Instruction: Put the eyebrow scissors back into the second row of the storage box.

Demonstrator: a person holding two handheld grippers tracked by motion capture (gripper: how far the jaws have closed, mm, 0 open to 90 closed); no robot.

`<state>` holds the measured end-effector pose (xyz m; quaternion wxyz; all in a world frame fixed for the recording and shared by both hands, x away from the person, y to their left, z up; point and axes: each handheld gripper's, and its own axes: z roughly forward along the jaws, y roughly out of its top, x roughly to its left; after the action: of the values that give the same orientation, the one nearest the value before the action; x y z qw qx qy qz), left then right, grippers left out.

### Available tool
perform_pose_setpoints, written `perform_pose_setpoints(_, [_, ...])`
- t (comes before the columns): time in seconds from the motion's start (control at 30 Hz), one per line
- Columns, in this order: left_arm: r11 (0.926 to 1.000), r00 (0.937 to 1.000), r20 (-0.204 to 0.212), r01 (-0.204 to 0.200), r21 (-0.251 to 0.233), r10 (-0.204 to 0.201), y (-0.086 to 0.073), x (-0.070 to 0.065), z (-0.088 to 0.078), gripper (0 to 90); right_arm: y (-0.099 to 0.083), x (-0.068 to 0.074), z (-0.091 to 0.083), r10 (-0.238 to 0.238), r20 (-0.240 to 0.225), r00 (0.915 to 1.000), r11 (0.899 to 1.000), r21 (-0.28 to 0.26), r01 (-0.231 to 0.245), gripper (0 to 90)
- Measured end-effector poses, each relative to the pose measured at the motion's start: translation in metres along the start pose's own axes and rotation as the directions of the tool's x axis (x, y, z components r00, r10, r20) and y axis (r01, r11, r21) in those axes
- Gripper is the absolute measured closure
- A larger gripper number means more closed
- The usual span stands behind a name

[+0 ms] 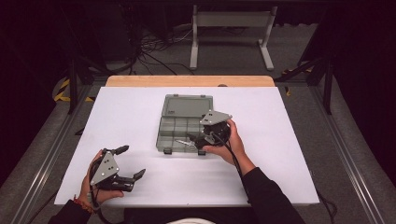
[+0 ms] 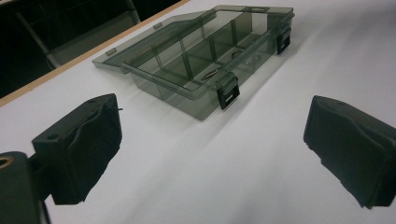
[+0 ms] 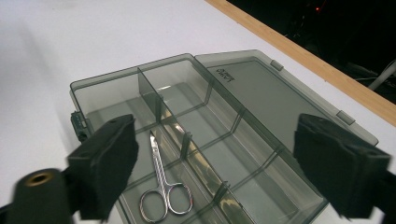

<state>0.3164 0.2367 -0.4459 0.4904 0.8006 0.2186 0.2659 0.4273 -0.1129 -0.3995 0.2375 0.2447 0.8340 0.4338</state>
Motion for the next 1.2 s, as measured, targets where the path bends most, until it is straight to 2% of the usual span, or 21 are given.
perform_pose_setpoints(0.1, [1.0,1.0,0.0,-0.001,0.0,0.001,0.0,0.0,0.0,5.0,0.0,0.001,0.002,0.013,0.027,0.9996,1.0,-0.009,-0.013,4.5])
perform_pose_setpoints(0.17, [0.9999,1.0,0.0,-0.01,0.003,0.01,0.0,0.001,0.0,5.0,-0.001,0.003,0.003,-0.002,0.06,0.9982,1.0,0.005,0.002,3.9])
perform_pose_setpoints(0.3, [1.0,1.0,0.002,-0.006,0.002,0.006,0.0,0.001,-0.001,5.0,-0.002,0.003,0.003,0.022,0.061,0.9979,1.0,-0.009,-0.021,2.9])
perform_pose_setpoints(0.6, [1.0,1.0,-0.003,-0.007,0.003,0.007,0.0,0.001,0.0,5.0,-0.002,0.001,-0.002,0.034,0.087,0.9956,0.999,-0.029,-0.032,3.1])
perform_pose_setpoints(0.7, [1.0,1.0,-0.003,-0.005,0.005,0.005,0.0,0.001,0.0,5.0,-0.002,-0.001,-0.009,0.037,0.12,0.992,0.998,-0.048,-0.031,3.9])
perform_pose_setpoints(0.83, [1.0,1.0,-0.005,-0.006,0.005,0.006,0.0,0.001,-0.001,4.9,-0.002,-0.002,-0.018,0.041,0.14,0.9893,0.997,-0.072,-0.031,3.9])
perform_pose_setpoints(1.2, [0.9999,0.9999,-0.005,-0.009,0.007,0.009,0.0,0.001,0.0,4.8,-0.003,-0.003,-0.036,0.011,0.196,0.9805,0.996,-0.092,0.008,3.6])
